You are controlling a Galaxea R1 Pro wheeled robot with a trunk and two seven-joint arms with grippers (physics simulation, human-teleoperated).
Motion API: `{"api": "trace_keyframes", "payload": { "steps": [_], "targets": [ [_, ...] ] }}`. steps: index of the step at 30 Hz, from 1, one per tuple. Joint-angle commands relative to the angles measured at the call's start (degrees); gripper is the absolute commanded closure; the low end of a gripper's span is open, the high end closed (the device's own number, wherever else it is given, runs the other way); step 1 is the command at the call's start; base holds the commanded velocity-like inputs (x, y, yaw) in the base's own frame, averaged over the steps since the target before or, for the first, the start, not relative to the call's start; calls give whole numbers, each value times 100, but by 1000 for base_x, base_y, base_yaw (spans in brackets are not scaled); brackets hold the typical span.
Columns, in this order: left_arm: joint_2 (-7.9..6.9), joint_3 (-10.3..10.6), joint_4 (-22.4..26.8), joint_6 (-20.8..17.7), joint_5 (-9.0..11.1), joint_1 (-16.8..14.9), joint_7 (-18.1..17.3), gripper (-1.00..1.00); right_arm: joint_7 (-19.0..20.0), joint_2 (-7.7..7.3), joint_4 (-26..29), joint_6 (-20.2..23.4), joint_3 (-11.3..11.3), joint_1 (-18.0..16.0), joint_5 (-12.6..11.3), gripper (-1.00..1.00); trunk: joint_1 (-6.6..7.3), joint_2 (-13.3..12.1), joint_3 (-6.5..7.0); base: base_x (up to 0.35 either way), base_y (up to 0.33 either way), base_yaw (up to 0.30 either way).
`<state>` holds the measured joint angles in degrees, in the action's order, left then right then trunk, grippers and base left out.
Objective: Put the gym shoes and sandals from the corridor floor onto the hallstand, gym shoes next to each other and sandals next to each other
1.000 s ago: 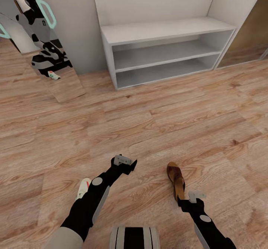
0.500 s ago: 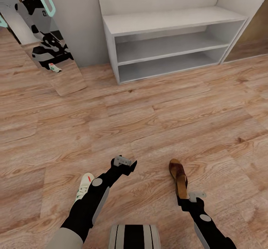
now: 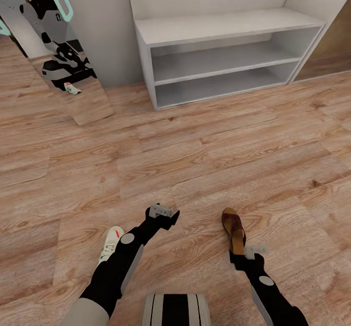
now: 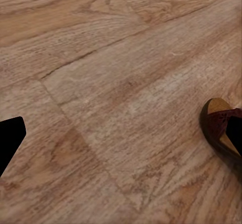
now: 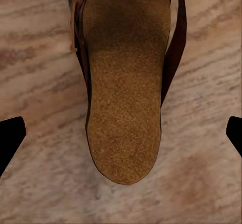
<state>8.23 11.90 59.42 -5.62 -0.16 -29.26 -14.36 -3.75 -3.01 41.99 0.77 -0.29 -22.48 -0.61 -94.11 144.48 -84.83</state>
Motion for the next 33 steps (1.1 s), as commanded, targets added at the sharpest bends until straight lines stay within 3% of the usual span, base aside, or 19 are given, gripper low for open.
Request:
{"api": "trace_keyframes", "payload": {
  "steps": [1, 10, 22, 33],
  "targets": [
    [8, -5, 8, -36, -1, -1, -22, -100, -58, 58, 78, 10, -1, -1, -74, -100, 1, 1, -4, 0, 0, 0],
    [11, -4, 8, -35, -1, -1, -16, -100, -493, 102, 110, 5, -10, -13, -445, -100, 1, 1, -4, 0, 0, 0],
    [12, 1, 8, -38, -1, -1, -14, -100, -589, 160, 127, 2, -13, -22, -543, -100, 1, 1, -4, 0, 0, 0],
    [3, 187, 16, -42, -1, -9, 43, -100, -583, 161, 151, -7, -6, -20, -553, -100, -27, 16, -247, 0, 0, 0]
  ]
}}
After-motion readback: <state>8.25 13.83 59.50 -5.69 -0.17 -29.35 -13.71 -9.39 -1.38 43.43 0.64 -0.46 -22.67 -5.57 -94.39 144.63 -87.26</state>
